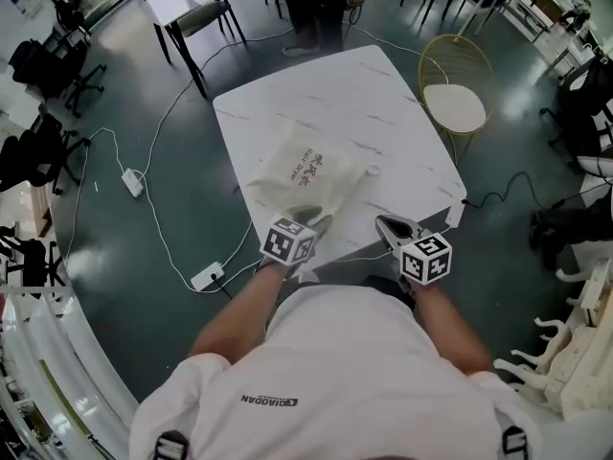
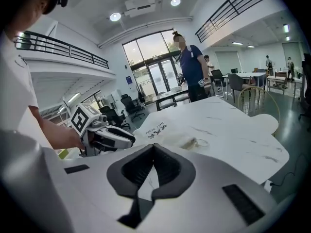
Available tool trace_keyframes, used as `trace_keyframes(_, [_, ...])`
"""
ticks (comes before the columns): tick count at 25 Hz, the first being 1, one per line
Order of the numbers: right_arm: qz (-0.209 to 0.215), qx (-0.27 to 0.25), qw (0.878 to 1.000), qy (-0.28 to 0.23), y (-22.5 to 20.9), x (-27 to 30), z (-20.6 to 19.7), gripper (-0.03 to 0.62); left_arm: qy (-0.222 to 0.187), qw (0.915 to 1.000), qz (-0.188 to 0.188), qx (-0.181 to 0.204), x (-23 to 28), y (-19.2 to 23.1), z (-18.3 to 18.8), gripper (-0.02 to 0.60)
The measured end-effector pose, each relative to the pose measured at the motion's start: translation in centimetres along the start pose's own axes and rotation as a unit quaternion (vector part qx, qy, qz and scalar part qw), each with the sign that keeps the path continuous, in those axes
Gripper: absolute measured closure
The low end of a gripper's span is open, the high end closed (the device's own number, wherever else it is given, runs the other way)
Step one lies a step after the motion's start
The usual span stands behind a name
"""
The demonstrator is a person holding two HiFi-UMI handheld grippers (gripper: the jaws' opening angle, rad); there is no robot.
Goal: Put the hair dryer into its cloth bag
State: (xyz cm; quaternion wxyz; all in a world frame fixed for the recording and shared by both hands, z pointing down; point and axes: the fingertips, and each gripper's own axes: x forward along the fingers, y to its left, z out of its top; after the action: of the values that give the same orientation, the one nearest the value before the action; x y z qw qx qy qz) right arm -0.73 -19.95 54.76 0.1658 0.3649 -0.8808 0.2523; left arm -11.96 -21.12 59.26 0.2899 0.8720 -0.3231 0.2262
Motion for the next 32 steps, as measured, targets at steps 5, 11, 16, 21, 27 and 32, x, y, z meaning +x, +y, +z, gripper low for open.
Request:
trace_keyframes(5, [0.028, -0.034, 0.999, -0.003, 0.9, -1.4, 1.1, 0.571, -0.027, 0.9994, 0.022, 0.001, -1.6, -2.5, 0.2, 0.486])
trace_keyframes(11, [0.058, -0.068, 0.996, -0.011, 1.6, -6.6, 0.9, 0.572, -0.071, 0.9969, 0.035, -0.007, -3.7, -8.7, 0.9, 0.554])
trace_keyframes(16, [0.088, -0.074, 0.993, -0.007, 1.7, -12.1, -1.8, 0.572, -0.088, 0.9946, 0.052, -0.023, -3.9, -15.1, -0.7, 0.554])
trace_keyframes(21, [0.110, -0.070, 0.991, -0.002, 1.4, -15.6, -5.3, 0.572, -0.108, 0.9896, 0.082, -0.048, -5.1, -19.5, -3.3, 0.554])
trace_keyframes(27, [0.135, -0.056, 0.989, 0.002, 2.1, -17.9, -7.4, 0.572, -0.119, 0.9817, 0.116, -0.092, -7.4, -22.7, -6.3, 0.554])
trace_keyframes(32, [0.144, -0.057, 0.988, -0.008, 3.3, -18.3, -7.3, 0.572, -0.118, 0.9794, 0.137, -0.089, -9.4, -23.0, -7.2, 0.554])
